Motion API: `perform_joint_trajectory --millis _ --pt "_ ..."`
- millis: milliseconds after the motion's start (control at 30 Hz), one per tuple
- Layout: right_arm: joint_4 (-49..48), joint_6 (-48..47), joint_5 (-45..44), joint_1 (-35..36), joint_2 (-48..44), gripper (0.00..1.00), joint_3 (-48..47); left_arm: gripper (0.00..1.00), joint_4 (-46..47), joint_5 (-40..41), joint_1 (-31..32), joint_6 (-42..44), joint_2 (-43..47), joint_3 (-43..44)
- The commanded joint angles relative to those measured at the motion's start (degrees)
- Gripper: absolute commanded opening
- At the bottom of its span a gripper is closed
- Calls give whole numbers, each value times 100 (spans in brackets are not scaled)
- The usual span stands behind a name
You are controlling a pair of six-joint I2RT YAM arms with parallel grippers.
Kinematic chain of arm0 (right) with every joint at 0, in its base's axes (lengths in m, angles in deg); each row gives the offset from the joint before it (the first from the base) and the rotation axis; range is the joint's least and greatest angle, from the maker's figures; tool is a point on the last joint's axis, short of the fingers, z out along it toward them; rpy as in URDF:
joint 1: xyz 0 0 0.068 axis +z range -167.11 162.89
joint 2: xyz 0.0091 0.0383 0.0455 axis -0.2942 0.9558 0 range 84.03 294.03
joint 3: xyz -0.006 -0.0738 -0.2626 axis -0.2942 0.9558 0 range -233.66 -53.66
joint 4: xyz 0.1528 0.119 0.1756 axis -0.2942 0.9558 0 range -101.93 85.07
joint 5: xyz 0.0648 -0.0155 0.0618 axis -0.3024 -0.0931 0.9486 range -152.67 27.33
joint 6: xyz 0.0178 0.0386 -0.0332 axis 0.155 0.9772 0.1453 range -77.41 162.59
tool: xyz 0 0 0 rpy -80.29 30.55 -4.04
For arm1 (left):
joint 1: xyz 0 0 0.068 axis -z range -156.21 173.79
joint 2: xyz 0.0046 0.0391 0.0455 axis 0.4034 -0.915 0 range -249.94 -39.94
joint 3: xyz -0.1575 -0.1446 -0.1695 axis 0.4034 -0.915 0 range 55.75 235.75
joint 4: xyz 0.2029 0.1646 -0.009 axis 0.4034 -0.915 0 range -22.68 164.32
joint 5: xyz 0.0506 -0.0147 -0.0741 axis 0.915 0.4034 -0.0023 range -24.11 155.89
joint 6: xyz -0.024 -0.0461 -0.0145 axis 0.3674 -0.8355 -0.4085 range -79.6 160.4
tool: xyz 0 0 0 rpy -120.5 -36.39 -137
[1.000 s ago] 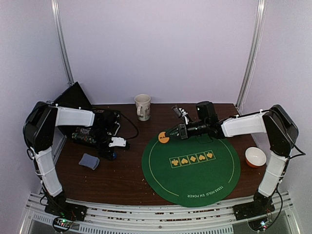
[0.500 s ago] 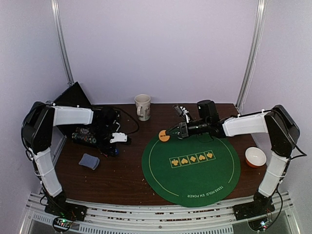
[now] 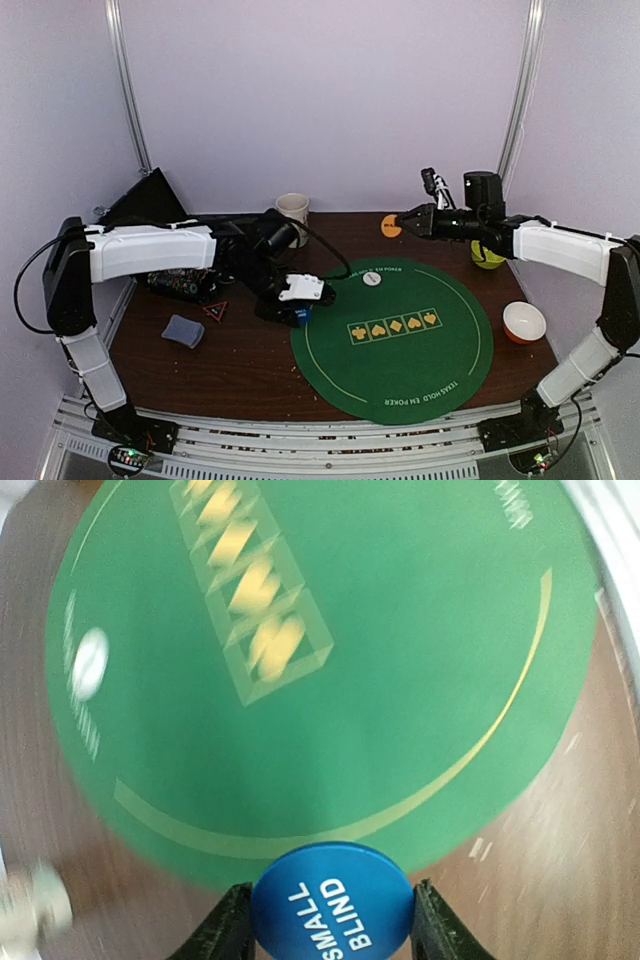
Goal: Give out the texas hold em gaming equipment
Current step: Pick up the small blind button from the center of the board, then place the small blind button on the poker table mat.
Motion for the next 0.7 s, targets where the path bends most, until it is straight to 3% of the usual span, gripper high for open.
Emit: perform_joint_trajectory --millis 0,200,400,467,533,667 --pt "1007 -254 -1103 -317 -735 0 116 39 959 -327 852 -255 -516 375" --pt "1566 -435 -1440 -385 -1208 0 318 39 1479 -450 1439 -538 -1843 1476" --pt "1824 -505 -1489 -392 -1374 0 392 46 1606 -638 1767 -465 -2551 1875" --pt "1836 -502 -1458 -392 -1368 0 385 56 1772 -713 1771 -610 -2569 1878" --pt "1827 -481 -1392 -392 -1322 0 356 74 1944 -771 1770 -681 -2480 1837" --pt "2034 -506 -1460 -377 -1097 0 182 88 2617 -480 1743 -1173 -1938 1513"
